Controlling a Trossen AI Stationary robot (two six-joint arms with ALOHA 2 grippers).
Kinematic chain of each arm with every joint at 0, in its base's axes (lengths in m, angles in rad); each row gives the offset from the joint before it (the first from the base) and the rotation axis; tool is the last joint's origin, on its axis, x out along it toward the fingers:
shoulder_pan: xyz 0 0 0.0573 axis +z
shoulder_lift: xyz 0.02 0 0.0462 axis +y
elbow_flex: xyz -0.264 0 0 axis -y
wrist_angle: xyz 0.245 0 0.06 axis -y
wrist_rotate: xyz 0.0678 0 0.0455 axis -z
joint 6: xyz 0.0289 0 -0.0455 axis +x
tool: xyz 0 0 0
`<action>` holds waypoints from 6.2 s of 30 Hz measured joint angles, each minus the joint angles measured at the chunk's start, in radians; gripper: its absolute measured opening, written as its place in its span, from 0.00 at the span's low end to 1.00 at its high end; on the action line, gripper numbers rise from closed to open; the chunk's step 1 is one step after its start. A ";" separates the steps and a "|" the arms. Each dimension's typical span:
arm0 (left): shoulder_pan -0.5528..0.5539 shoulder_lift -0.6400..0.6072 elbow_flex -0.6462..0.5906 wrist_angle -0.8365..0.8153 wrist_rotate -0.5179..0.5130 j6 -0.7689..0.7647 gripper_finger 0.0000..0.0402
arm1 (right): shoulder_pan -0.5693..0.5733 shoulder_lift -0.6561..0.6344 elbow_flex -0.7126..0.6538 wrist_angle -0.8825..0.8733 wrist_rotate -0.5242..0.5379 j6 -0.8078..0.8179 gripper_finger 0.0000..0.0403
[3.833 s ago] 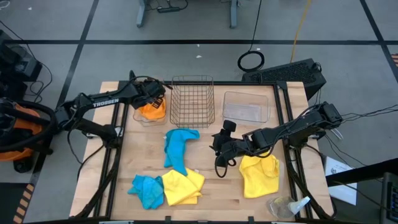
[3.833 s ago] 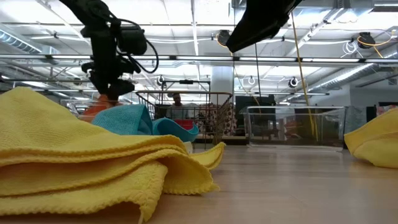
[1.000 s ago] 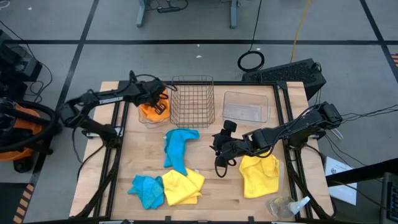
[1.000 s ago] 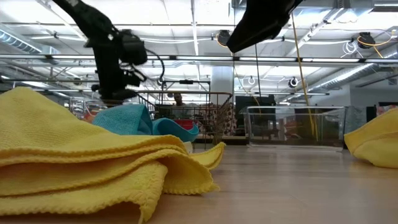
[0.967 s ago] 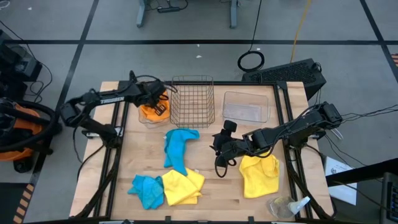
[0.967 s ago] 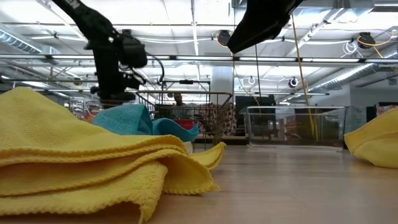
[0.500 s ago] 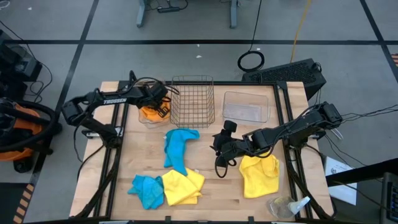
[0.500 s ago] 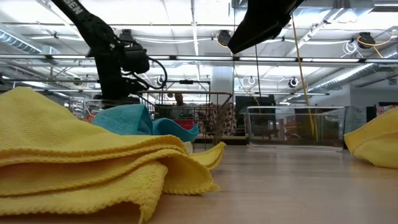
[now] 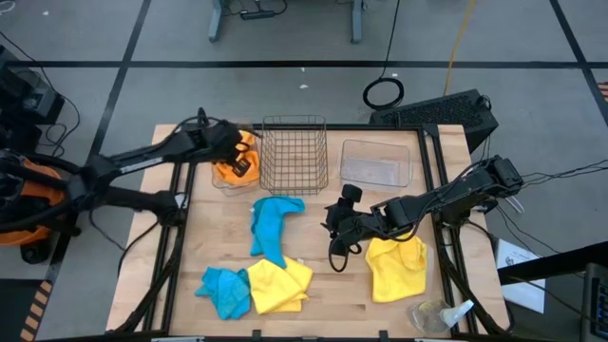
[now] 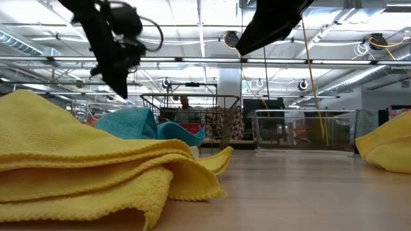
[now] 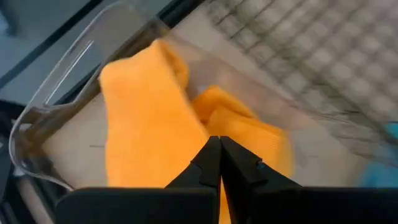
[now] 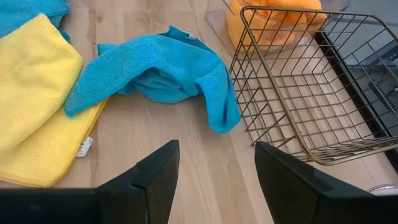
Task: Sort microfiber towel by color & place in baskets
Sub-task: Put the left yellow microfiber cloth into the wire basket
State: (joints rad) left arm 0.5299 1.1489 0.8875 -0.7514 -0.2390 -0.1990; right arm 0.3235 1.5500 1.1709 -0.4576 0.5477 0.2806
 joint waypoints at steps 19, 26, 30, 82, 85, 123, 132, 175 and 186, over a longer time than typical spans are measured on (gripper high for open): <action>-0.931 -0.078 -0.106 0.180 -0.132 -0.473 0.05 | 0.130 0.200 0.000 0.064 -0.078 0.069 0.50; -1.177 0.050 -0.108 0.288 -0.338 -0.529 0.05 | 0.178 0.383 0.001 0.468 -0.140 0.145 0.51; -1.214 0.127 -0.108 0.364 -0.349 -0.529 0.05 | 0.186 0.436 0.000 0.584 -0.167 0.206 0.54; -1.210 0.253 -0.106 0.700 -0.540 -0.360 0.05 | 0.160 0.287 -0.004 0.253 -0.228 -0.043 0.01; -1.206 0.300 -0.106 0.837 -0.538 -0.250 0.05 | 0.160 0.229 -0.002 0.217 -0.188 -0.056 0.01; -1.016 0.576 -0.105 1.103 -0.260 -0.045 0.72 | 0.161 0.163 0.000 0.155 -0.074 -0.144 0.01; -1.009 0.570 -0.102 1.215 -0.227 0.155 0.35 | 0.162 0.162 0.001 0.143 -0.046 -0.077 0.07; -0.878 0.479 -0.101 1.246 -0.101 0.110 0.03 | 0.115 0.186 0.000 0.153 -0.025 -0.023 0.52; -0.878 0.473 -0.102 1.264 -0.101 0.137 0.16 | 0.114 0.187 0.000 0.132 -0.047 -0.058 0.04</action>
State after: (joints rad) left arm -0.3483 1.6217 0.7858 0.5129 -0.3401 -0.0616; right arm 0.4376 1.7374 1.1713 -0.3253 0.5004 0.2231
